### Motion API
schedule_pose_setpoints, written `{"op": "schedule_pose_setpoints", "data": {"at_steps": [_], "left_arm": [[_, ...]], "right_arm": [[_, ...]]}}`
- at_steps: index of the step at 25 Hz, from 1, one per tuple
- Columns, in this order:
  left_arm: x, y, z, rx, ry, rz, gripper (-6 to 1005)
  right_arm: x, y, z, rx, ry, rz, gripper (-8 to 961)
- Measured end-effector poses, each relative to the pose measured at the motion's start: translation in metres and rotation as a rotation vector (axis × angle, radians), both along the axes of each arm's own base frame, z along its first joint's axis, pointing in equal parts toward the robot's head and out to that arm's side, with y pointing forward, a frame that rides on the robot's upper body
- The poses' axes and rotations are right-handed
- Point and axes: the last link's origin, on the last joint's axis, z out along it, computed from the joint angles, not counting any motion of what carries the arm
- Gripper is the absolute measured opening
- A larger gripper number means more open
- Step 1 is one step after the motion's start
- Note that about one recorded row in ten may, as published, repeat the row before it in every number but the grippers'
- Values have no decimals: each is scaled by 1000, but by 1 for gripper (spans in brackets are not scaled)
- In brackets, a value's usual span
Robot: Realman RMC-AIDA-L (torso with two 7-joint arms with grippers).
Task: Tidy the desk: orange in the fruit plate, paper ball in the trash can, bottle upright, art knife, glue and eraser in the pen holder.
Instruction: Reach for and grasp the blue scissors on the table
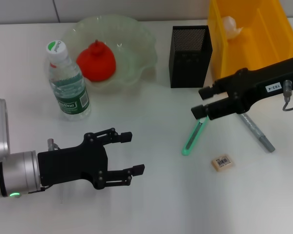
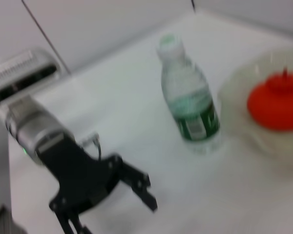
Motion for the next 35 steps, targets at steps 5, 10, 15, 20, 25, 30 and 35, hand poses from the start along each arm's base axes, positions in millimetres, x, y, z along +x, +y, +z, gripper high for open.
{"op": "schedule_pose_setpoints", "data": {"at_steps": [5,10,15,20,25,30,35], "left_arm": [[1,0,-1,-5,2,-5,817],[1,1,-1,-4,3,-8,816],[3,2,-1,-3,0,-9,816],[4,3,-1,-3,-2,-10,816],[4,3,-1,-2,-2,-12,816],[4,3,-1,-2,-3,-11,816],[5,2,-4,-10,-10,-6,816]], "right_arm": [[-18,4,3,-64,-154,-49,685],[-27,13,3,-59,-281,-149,684],[-37,26,-1,-36,-343,-325,684],[-44,33,-14,-17,-472,-427,684],[-54,36,-36,6,-586,-430,684],[-59,40,-49,36,-595,-462,684],[-51,44,-56,65,-563,-548,684]]}}
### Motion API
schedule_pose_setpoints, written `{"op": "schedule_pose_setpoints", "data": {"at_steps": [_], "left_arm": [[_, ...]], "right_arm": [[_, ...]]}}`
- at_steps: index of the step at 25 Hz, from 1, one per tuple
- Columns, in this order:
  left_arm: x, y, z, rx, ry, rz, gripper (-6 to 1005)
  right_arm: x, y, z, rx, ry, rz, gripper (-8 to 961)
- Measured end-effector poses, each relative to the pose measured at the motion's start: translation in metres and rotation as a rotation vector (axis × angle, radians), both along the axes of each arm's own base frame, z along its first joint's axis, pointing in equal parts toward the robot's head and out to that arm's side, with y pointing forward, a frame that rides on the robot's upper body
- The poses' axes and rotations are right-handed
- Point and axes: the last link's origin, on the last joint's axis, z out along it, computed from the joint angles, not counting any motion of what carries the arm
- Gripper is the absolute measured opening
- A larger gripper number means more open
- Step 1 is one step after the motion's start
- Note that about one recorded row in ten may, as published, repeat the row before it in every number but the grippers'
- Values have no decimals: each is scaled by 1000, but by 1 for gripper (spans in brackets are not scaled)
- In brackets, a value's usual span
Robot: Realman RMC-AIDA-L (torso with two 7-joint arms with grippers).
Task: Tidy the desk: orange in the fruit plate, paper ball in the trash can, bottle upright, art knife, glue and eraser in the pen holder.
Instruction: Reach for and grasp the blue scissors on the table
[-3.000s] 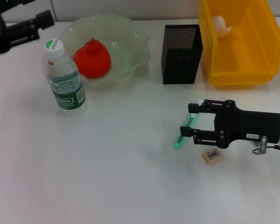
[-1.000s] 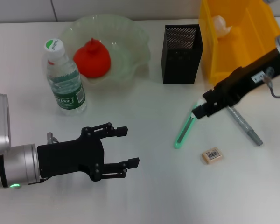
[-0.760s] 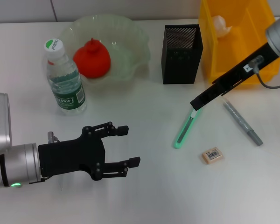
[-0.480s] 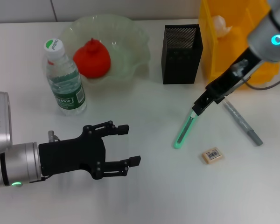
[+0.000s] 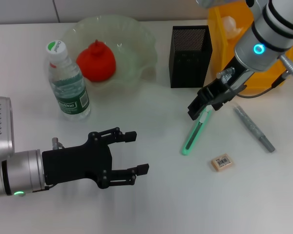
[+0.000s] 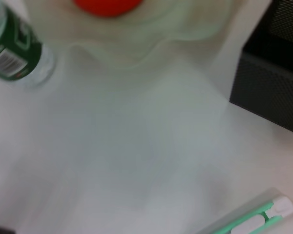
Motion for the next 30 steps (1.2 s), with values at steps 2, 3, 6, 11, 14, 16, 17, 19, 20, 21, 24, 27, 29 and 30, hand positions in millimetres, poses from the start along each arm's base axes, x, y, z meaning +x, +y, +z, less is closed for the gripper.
{"op": "schedule_pose_setpoints", "data": {"at_steps": [2,3,6,11,14,16,17,19,20,21,24,27,29,30], "left_arm": [[0,0,0,0,0,0,816],[0,0,0,0,0,0,816],[0,0,-1,-1,-1,1,816],[0,0,-1,4,-4,1,816],[0,-2,-2,16,-7,-7,816],[0,-2,-2,24,-11,-10,816],[0,-2,-3,27,-14,-10,816],[0,-2,-3,30,-17,-8,815],[0,-2,-3,31,-18,-7,815],[1,-2,-3,33,-18,-7,815],[1,-1,-2,36,-20,-7,815],[1,-1,-2,37,-20,-6,815],[1,-1,-2,38,-21,-6,815],[1,-1,-2,40,-23,-5,815]], "right_arm": [[1,1,-3,13,9,-12,684],[2,1,-4,17,11,-15,684],[7,1,-11,23,18,-36,684],[14,-2,-21,18,59,-86,683],[17,-3,-23,13,55,-97,683],[20,-4,-25,3,50,-112,683],[21,-5,-26,1,49,-118,683],[22,-5,-26,1,47,-123,683],[23,-5,-26,1,43,-123,683],[24,-5,-25,3,37,-122,683],[27,-4,-24,9,20,-120,683],[29,-3,-23,16,9,-113,683],[29,-2,-23,24,3,-107,683],[30,-1,-23,27,2,-105,683]]}}
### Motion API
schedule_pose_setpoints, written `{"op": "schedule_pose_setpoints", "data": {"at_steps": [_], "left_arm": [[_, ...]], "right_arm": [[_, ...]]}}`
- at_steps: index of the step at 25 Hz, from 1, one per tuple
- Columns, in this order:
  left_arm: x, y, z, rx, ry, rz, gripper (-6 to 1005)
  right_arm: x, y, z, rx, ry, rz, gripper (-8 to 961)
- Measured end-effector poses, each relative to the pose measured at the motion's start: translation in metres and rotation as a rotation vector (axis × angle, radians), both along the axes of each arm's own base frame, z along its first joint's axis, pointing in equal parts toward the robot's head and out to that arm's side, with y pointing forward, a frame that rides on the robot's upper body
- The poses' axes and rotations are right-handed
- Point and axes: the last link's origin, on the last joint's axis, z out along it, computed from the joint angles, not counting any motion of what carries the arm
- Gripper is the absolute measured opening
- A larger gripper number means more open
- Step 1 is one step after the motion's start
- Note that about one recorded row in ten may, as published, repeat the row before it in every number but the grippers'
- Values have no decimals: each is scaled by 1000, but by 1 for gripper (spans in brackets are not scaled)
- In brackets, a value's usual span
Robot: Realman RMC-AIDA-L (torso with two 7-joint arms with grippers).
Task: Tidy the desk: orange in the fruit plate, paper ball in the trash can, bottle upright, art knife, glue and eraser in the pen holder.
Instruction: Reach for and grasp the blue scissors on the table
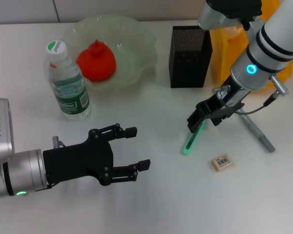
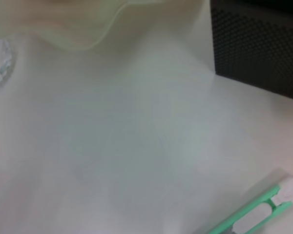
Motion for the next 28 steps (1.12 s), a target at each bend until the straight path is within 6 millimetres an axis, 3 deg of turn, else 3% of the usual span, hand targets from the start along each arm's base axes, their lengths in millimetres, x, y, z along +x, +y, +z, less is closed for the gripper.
{"op": "schedule_pose_setpoints", "data": {"at_steps": [28], "left_arm": [[0,2,1,17,-9,11,815]], "right_arm": [[3,1,-8,-4,-35,51,682]]}}
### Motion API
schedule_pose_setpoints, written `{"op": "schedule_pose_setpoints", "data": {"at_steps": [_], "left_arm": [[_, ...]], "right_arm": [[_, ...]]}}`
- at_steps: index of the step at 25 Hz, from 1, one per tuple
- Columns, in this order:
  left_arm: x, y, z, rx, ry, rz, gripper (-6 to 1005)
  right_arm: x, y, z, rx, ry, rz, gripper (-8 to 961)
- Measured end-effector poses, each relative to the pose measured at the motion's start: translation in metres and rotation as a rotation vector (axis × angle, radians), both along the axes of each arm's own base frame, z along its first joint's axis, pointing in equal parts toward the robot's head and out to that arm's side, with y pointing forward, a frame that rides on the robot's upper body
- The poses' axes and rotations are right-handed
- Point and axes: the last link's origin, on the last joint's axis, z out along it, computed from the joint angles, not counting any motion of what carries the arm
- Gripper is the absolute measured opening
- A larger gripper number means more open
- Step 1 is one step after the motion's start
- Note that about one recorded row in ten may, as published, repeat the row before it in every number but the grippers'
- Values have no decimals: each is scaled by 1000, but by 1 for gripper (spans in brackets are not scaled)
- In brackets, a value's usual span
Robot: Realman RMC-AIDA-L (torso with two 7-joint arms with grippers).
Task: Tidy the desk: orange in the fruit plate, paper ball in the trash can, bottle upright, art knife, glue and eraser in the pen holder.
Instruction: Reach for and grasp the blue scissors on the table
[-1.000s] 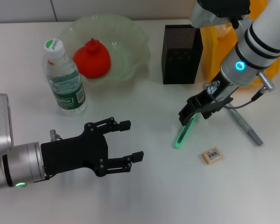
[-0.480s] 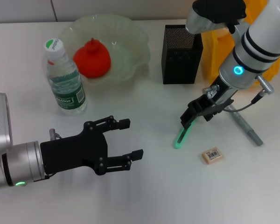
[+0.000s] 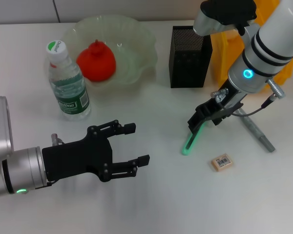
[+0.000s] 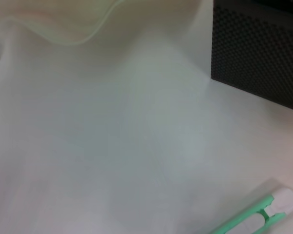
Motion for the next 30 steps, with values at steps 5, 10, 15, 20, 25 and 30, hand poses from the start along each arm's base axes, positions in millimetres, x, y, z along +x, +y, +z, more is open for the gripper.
{"op": "schedule_pose_setpoints", "data": {"at_steps": [5,10,15,20,25,30], "left_arm": [[0,1,0,5,-2,3,815],[0,3,0,15,0,12,815],[0,3,0,19,0,14,815],[0,3,0,19,0,14,815],[-1,2,-1,15,-1,14,815],[-1,0,-3,22,-1,5,815]], "right_arm": [[-1,1,0,1,0,9,682],[-1,2,0,7,3,13,682],[-1,2,0,2,5,19,682],[-1,2,0,3,4,20,682],[-1,2,-3,-3,-15,41,681],[-2,1,-3,-7,-24,46,681]]}}
